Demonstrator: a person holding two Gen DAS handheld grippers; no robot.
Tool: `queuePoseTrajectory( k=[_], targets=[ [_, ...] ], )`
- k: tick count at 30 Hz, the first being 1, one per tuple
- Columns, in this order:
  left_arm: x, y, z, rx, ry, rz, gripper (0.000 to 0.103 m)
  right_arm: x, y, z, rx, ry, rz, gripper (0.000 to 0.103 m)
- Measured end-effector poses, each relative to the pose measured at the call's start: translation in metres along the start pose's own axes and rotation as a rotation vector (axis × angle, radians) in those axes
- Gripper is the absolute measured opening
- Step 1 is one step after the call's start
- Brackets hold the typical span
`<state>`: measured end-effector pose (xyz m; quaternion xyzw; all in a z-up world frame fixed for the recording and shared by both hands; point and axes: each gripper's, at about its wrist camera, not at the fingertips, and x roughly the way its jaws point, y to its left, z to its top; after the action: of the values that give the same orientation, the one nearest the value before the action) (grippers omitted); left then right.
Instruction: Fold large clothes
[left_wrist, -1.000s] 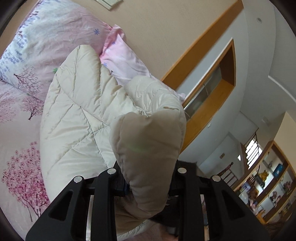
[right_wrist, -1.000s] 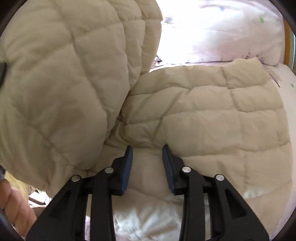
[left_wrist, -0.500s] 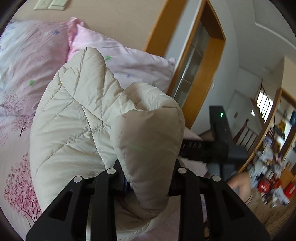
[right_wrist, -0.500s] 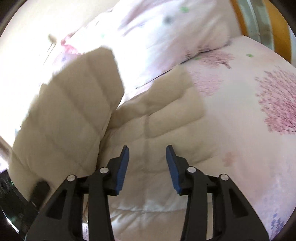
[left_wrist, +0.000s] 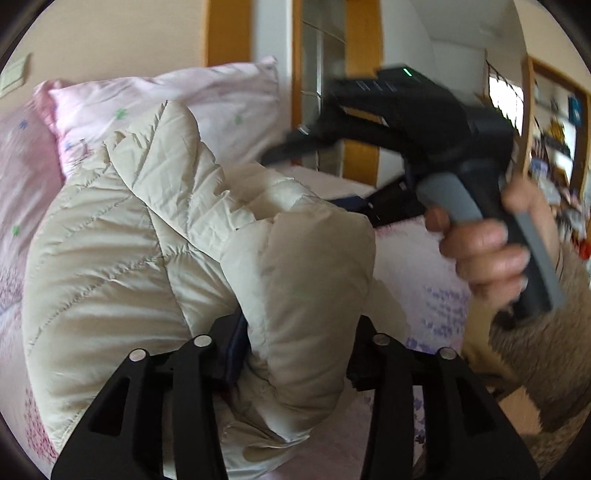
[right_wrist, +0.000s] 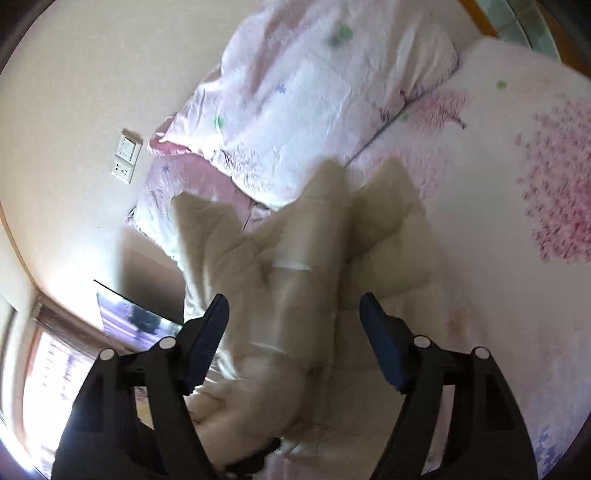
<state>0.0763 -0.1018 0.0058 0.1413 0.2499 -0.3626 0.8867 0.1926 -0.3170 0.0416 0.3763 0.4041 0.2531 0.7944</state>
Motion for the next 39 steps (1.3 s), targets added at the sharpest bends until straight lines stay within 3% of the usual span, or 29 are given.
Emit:
queuePoseTrajectory(
  k=[3, 9, 19, 22, 25, 27, 32, 36, 39],
  targets=[
    [0.007, -0.011, -0.005, 0.048, 0.023, -0.006, 0.049, -0.004, 0.0, 0.002, -0.004, -0.016, -0.008, 0.076],
    [0.018, -0.018, -0.009, 0.06, 0.04, -0.034, 0.058, 0.009, 0.008, -0.002, -0.059, 0.047, -0.048, 0.078],
    [0.025, -0.018, -0.009, 0.051, 0.054, -0.047, 0.061, 0.039, 0.021, 0.001, -0.119, 0.143, -0.092, 0.078],
    [0.027, -0.014, -0.004, 0.034, 0.06, -0.071, 0.061, 0.033, 0.019, 0.0, -0.122, 0.099, -0.143, 0.078],
    [0.034, -0.006, 0.0, 0.019, 0.07, -0.095, 0.061, 0.015, 0.015, 0.001, -0.109, -0.013, -0.22, 0.078],
    [0.037, -0.004, 0.002, 0.012, 0.075, -0.108, 0.061, 0.002, 0.015, -0.001, -0.118, -0.067, -0.216, 0.078],
    [0.042, 0.004, 0.004, 0.001, 0.09, -0.115, 0.061, 0.0, 0.024, -0.007, -0.18, -0.049, -0.146, 0.074],
    [0.043, 0.012, 0.006, -0.001, 0.094, -0.113, 0.061, 0.01, 0.023, -0.007, -0.193, -0.01, -0.148, 0.063],
    [0.044, 0.013, 0.008, 0.003, 0.098, -0.106, 0.061, 0.002, 0.024, -0.004, -0.172, -0.088, -0.163, 0.06]
  ],
)
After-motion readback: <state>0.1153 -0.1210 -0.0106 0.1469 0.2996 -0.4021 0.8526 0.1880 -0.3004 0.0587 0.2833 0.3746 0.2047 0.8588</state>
